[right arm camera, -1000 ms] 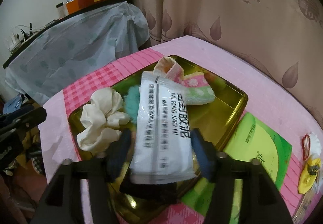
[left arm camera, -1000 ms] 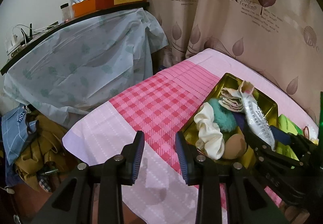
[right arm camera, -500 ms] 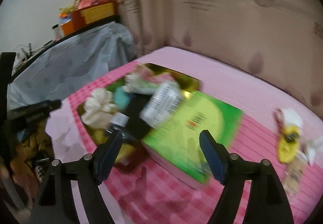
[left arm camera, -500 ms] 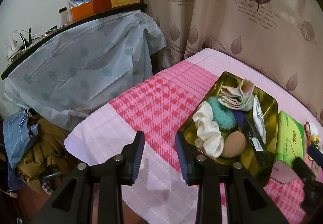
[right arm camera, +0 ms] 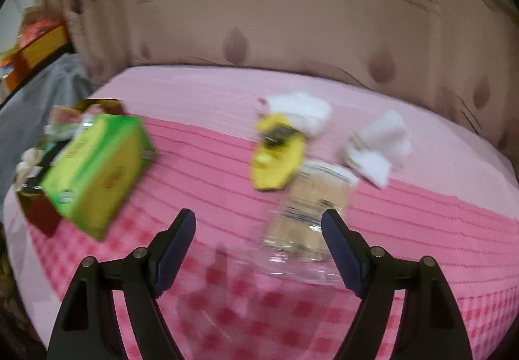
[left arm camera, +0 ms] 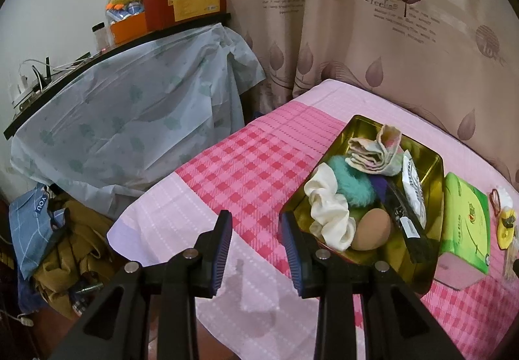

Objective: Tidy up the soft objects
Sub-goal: 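Move the right gripper to the cotton-swab pack and grasp it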

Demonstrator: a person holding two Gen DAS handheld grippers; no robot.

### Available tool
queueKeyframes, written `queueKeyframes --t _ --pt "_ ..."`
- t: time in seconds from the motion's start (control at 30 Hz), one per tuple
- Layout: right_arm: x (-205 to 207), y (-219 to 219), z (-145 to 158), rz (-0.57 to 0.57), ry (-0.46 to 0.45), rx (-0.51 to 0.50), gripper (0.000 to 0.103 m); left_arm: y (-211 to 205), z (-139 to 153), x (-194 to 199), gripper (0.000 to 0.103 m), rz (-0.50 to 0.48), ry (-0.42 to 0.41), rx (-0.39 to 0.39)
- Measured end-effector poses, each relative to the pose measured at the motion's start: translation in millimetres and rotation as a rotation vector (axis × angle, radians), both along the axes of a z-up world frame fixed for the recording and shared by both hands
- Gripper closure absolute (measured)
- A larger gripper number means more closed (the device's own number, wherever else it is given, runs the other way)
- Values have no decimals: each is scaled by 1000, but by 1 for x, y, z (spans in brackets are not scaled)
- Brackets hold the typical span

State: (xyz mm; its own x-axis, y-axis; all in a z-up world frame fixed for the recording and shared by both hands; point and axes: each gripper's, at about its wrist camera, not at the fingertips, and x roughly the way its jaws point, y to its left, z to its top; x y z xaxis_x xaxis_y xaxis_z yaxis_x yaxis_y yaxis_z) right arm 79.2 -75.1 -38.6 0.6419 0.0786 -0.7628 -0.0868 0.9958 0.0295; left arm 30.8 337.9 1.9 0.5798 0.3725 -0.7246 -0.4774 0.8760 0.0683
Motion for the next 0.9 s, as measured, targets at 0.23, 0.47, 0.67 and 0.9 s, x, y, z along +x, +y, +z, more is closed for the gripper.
queueKeyframes --t 0.23,0.47,0.67,0.9 --pt "17 -35 -31 -82 68 -6 26 -7 0 2 71 -27 3 18" --pt "40 -43 -51 -125 93 -20 25 -15 -2 5 71 -57 12 44" --pt "46 -45 -53 -135 91 -18 43 -23 -3 7 71 -77 14 75" --pt "32 -54 -48 -114 72 2 67 -35 -1 6 71 -109 -2 119"
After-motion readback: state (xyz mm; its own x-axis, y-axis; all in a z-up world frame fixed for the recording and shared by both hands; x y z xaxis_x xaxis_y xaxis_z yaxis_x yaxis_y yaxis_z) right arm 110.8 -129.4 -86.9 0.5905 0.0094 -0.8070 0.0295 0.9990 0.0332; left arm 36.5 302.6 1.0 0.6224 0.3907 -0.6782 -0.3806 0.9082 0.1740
